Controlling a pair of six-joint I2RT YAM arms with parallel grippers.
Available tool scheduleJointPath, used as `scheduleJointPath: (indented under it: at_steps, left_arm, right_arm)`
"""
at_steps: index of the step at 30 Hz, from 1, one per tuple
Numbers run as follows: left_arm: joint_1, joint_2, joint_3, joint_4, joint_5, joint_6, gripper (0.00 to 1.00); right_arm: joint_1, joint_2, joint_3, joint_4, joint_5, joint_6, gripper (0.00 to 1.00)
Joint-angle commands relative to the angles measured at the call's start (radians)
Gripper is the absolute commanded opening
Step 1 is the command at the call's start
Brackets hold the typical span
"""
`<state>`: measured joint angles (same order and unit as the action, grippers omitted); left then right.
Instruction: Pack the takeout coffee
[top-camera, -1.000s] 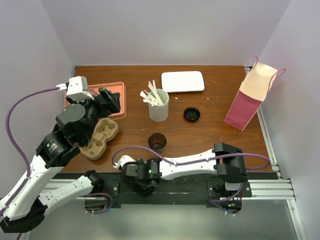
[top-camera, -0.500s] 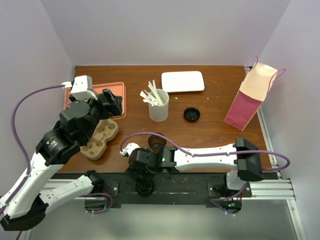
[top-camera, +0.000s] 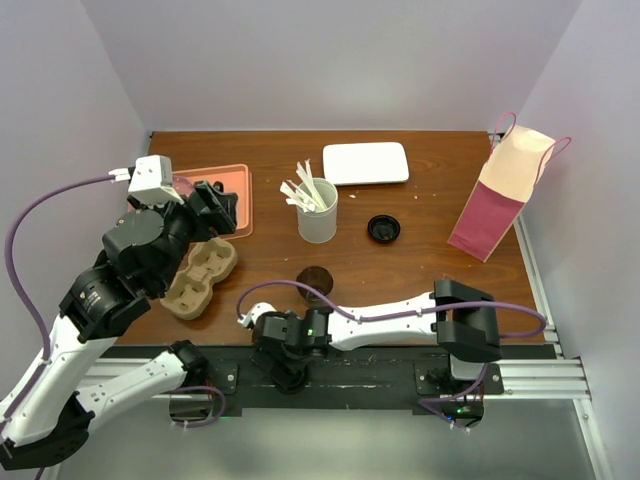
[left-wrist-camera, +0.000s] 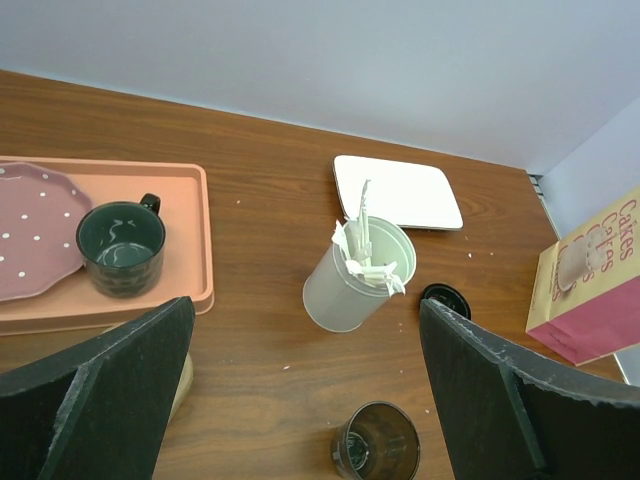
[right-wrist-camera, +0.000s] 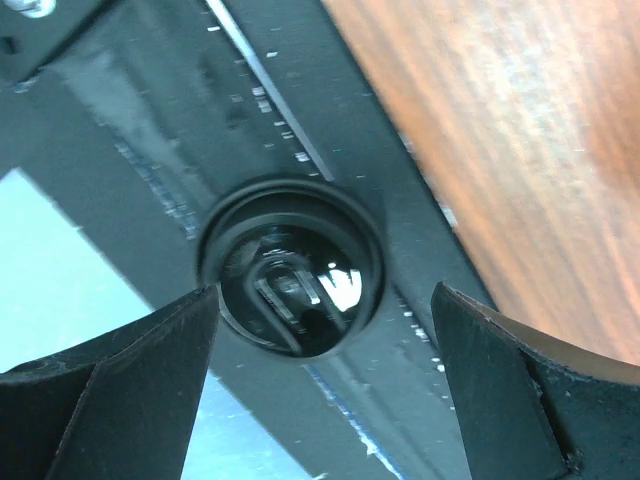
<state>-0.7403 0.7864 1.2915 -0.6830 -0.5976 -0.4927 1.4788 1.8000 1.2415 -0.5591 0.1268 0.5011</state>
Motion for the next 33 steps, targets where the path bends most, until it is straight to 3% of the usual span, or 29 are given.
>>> scheduleJointPath:
  at_steps: [1,15,25,33]
  left_arm:
    - [0.001,-0.019,0.020,0.002,-0.004,0.031,1.00]
    - [-0.001,-0.021,0.012,0.025,0.005,0.069,1.00]
    - [-0.001,-0.019,0.011,0.037,0.004,0.079,1.00]
    - [0.001,-0.021,-0.009,0.049,0.005,0.074,1.00]
  right_arm:
    - [0.023,-0.002,0.013,0.059,-0.024,0.034,0.91]
    - [0.046,0.062,0.027,0.041,0.028,0.062,0.90]
    - [0.052,0.042,0.036,0.005,0.079,0.073,0.74]
    - [0.052,0.004,0.027,-0.002,0.094,0.070,0.67]
